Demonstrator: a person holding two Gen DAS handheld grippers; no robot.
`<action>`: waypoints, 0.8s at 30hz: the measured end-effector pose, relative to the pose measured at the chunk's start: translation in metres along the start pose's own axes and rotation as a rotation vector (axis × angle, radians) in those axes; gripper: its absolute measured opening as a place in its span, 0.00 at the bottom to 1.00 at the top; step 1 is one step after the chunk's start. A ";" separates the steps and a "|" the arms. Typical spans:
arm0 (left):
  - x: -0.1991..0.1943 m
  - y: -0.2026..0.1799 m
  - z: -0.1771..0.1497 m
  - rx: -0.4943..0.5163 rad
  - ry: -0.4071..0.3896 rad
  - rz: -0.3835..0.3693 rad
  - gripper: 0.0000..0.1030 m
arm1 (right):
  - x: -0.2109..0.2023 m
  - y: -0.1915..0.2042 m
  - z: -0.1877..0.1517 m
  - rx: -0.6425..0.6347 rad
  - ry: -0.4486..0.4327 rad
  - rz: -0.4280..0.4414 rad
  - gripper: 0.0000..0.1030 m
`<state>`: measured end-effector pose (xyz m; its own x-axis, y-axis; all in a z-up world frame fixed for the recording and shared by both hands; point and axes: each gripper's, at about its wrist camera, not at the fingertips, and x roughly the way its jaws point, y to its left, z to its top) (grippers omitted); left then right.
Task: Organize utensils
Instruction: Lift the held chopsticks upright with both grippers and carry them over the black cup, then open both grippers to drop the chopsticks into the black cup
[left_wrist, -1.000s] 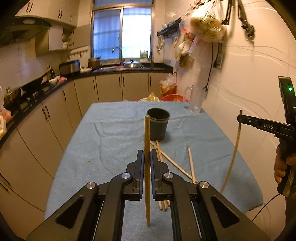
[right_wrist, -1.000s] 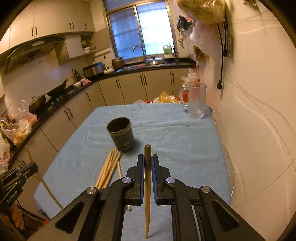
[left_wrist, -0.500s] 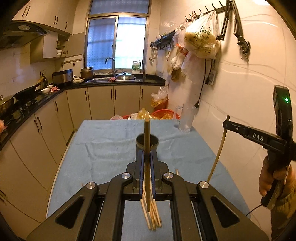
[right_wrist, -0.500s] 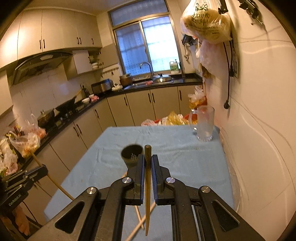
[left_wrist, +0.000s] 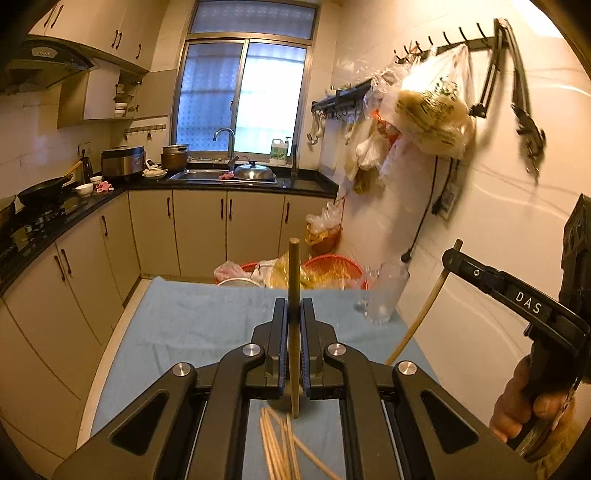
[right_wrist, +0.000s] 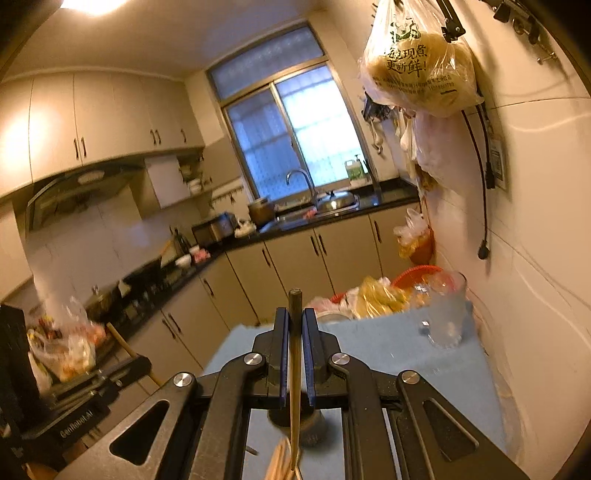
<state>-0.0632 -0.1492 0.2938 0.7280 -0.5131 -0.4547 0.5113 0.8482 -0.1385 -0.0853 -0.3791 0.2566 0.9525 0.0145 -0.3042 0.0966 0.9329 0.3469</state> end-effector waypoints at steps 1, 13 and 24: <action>0.009 0.000 0.006 -0.004 -0.003 -0.002 0.06 | 0.007 -0.002 0.004 0.015 -0.013 0.004 0.08; 0.107 0.010 -0.001 -0.010 0.112 0.031 0.06 | 0.104 -0.015 -0.010 0.047 0.067 -0.032 0.08; 0.156 0.028 -0.038 -0.017 0.231 0.075 0.06 | 0.163 -0.050 -0.061 0.115 0.252 -0.048 0.08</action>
<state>0.0472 -0.2002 0.1859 0.6389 -0.4069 -0.6528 0.4507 0.8858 -0.1110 0.0471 -0.4011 0.1362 0.8453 0.0743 -0.5290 0.1855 0.8878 0.4211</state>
